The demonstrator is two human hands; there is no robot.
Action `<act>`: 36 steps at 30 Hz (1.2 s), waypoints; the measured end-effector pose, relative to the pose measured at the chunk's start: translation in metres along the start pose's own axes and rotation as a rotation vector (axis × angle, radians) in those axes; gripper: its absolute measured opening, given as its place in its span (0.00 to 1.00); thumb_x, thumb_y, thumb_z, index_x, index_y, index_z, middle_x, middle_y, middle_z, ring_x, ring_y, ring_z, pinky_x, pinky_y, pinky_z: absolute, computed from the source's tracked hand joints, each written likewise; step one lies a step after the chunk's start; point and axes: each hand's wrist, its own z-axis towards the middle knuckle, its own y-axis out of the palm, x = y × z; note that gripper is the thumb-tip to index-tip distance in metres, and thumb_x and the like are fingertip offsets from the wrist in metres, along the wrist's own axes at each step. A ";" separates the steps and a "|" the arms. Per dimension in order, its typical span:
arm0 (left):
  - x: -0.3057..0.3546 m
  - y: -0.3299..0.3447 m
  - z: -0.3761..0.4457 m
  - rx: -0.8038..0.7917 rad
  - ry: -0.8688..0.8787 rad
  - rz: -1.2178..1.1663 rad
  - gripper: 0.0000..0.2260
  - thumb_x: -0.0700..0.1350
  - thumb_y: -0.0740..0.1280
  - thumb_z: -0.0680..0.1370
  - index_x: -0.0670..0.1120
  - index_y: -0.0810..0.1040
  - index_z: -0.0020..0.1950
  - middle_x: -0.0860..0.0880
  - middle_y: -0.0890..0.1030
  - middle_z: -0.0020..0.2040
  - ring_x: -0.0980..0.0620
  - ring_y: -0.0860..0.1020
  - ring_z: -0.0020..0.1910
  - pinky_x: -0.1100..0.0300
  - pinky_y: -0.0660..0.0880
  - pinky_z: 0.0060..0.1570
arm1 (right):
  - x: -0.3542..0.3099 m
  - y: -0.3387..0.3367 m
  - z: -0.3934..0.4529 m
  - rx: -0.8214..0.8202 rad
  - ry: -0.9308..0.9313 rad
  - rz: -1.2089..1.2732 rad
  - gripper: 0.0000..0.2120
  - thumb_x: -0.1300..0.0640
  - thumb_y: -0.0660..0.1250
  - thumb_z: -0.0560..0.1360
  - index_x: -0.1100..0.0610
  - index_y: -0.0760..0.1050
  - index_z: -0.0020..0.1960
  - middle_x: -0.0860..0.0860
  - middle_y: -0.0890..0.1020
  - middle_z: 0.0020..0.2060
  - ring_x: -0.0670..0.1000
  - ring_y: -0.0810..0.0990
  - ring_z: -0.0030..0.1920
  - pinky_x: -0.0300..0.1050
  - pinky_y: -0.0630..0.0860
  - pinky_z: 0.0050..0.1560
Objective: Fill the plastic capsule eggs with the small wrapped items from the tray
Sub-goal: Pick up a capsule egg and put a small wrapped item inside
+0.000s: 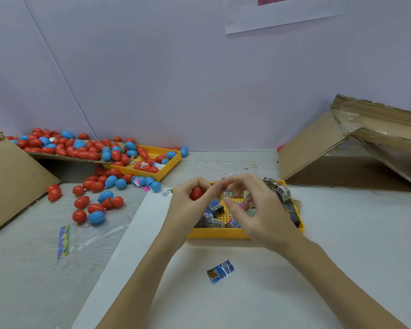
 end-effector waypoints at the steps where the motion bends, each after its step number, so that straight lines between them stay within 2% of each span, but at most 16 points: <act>1: 0.000 0.000 0.000 0.003 -0.008 -0.018 0.12 0.61 0.72 0.72 0.53 0.81 0.40 0.52 0.77 0.34 0.58 0.74 0.34 0.66 0.73 0.35 | 0.000 0.003 -0.001 -0.040 0.000 -0.029 0.14 0.52 0.71 0.79 0.50 0.76 0.63 0.45 0.78 0.51 0.49 0.78 0.51 0.42 0.77 0.42; 3: 0.000 -0.001 0.000 -0.001 -0.032 -0.045 0.12 0.62 0.71 0.72 0.54 0.82 0.40 0.52 0.76 0.33 0.57 0.73 0.33 0.65 0.73 0.34 | -0.001 0.009 0.000 -0.034 0.022 -0.052 0.14 0.54 0.73 0.78 0.53 0.78 0.62 0.46 0.79 0.52 0.46 0.79 0.52 0.43 0.78 0.44; 5: 0.001 -0.001 0.000 -0.031 -0.050 -0.049 0.15 0.63 0.71 0.72 0.51 0.82 0.41 0.48 0.74 0.34 0.55 0.72 0.32 0.63 0.72 0.33 | -0.002 0.012 0.000 0.031 0.060 -0.014 0.08 0.59 0.73 0.78 0.55 0.81 0.56 0.46 0.82 0.50 0.45 0.81 0.51 0.45 0.80 0.45; 10: 0.003 0.000 -0.002 -0.091 -0.047 -0.046 0.18 0.64 0.67 0.76 0.51 0.81 0.47 0.48 0.74 0.34 0.53 0.71 0.32 0.61 0.72 0.33 | 0.000 0.008 0.003 0.091 0.242 0.178 0.06 0.59 0.71 0.79 0.49 0.82 0.48 0.44 0.85 0.42 0.44 0.84 0.47 0.37 0.80 0.45; 11: 0.003 0.000 0.000 -0.099 -0.061 -0.069 0.16 0.62 0.65 0.79 0.50 0.79 0.50 0.48 0.74 0.35 0.53 0.71 0.31 0.61 0.71 0.31 | 0.000 0.006 0.004 0.091 0.288 0.229 0.05 0.59 0.71 0.80 0.50 0.82 0.48 0.46 0.86 0.41 0.46 0.85 0.45 0.40 0.80 0.45; 13: 0.002 -0.001 0.004 -0.104 -0.125 -0.209 0.04 0.48 0.62 0.85 0.48 0.71 0.54 0.46 0.76 0.38 0.51 0.72 0.31 0.61 0.69 0.29 | 0.001 0.002 0.007 0.104 0.366 0.350 0.06 0.61 0.68 0.81 0.54 0.82 0.48 0.51 0.87 0.40 0.51 0.85 0.41 0.44 0.81 0.42; 14: 0.000 -0.003 0.006 -0.115 -0.167 -0.291 0.03 0.40 0.60 0.84 0.47 0.68 0.54 0.45 0.77 0.39 0.51 0.73 0.31 0.62 0.69 0.28 | 0.001 0.000 0.008 0.112 0.394 0.400 0.07 0.62 0.68 0.81 0.55 0.82 0.48 0.52 0.87 0.39 0.55 0.85 0.41 0.45 0.81 0.41; 15: 0.001 -0.004 0.006 -0.126 -0.184 -0.346 0.07 0.35 0.59 0.83 0.46 0.67 0.54 0.45 0.79 0.41 0.50 0.75 0.33 0.62 0.72 0.29 | 0.002 -0.003 0.008 0.116 0.416 0.433 0.07 0.63 0.67 0.81 0.56 0.82 0.48 0.53 0.87 0.39 0.57 0.85 0.42 0.44 0.82 0.40; 16: -0.001 -0.005 0.006 -0.151 -0.165 -0.371 0.07 0.33 0.60 0.82 0.45 0.68 0.55 0.45 0.80 0.42 0.50 0.77 0.35 0.61 0.75 0.33 | 0.003 -0.005 0.009 0.115 0.428 0.447 0.06 0.63 0.66 0.82 0.57 0.82 0.49 0.53 0.87 0.40 0.56 0.86 0.43 0.43 0.82 0.40; 18: -0.003 -0.007 0.004 -0.163 -0.087 -0.250 0.04 0.41 0.66 0.82 0.45 0.74 0.57 0.47 0.83 0.43 0.50 0.80 0.40 0.62 0.78 0.39 | 0.004 -0.009 0.009 0.106 0.431 0.437 0.05 0.63 0.66 0.82 0.59 0.82 0.51 0.51 0.87 0.40 0.52 0.87 0.43 0.42 0.83 0.40; 20: 0.000 -0.007 0.001 -0.172 -0.020 -0.108 0.13 0.53 0.71 0.77 0.50 0.78 0.58 0.48 0.84 0.44 0.51 0.82 0.42 0.63 0.79 0.42 | 0.005 -0.011 0.009 0.104 0.431 0.409 0.05 0.63 0.67 0.81 0.60 0.82 0.53 0.51 0.87 0.41 0.50 0.87 0.44 0.43 0.83 0.41; 21: 0.002 -0.007 0.000 -0.157 0.001 -0.082 0.14 0.55 0.72 0.74 0.52 0.79 0.58 0.49 0.84 0.45 0.50 0.83 0.42 0.63 0.80 0.41 | 0.006 -0.012 0.009 0.107 0.431 0.399 0.04 0.63 0.68 0.81 0.59 0.82 0.53 0.51 0.87 0.41 0.50 0.87 0.44 0.43 0.83 0.41; 24: 0.008 -0.005 -0.002 -0.104 0.019 -0.131 0.19 0.52 0.75 0.73 0.49 0.76 0.60 0.47 0.85 0.45 0.45 0.85 0.40 0.60 0.80 0.36 | 0.007 -0.014 0.009 0.116 0.434 0.384 0.04 0.63 0.71 0.79 0.58 0.81 0.53 0.51 0.87 0.41 0.50 0.87 0.44 0.42 0.83 0.42; 27: 0.008 -0.004 -0.002 -0.061 0.065 -0.107 0.17 0.51 0.75 0.72 0.44 0.77 0.55 0.46 0.86 0.46 0.47 0.86 0.41 0.61 0.81 0.38 | 0.008 -0.014 0.009 0.106 0.418 0.335 0.04 0.63 0.72 0.78 0.55 0.82 0.51 0.50 0.87 0.42 0.50 0.87 0.45 0.43 0.83 0.45; 32: 0.006 -0.006 -0.002 -0.090 0.028 -0.060 0.16 0.55 0.74 0.71 0.55 0.83 0.58 0.54 0.86 0.52 0.53 0.84 0.53 0.62 0.81 0.51 | 0.009 -0.014 0.010 0.098 0.403 0.305 0.06 0.62 0.71 0.78 0.53 0.82 0.51 0.50 0.87 0.42 0.49 0.86 0.45 0.43 0.83 0.46; 36: 0.003 -0.006 -0.001 -0.166 0.019 -0.072 0.13 0.48 0.72 0.77 0.58 0.82 0.61 0.56 0.84 0.55 0.54 0.83 0.56 0.64 0.80 0.52 | 0.010 -0.014 0.010 0.113 0.414 0.273 0.06 0.62 0.70 0.79 0.52 0.82 0.51 0.49 0.86 0.42 0.47 0.85 0.44 0.39 0.81 0.44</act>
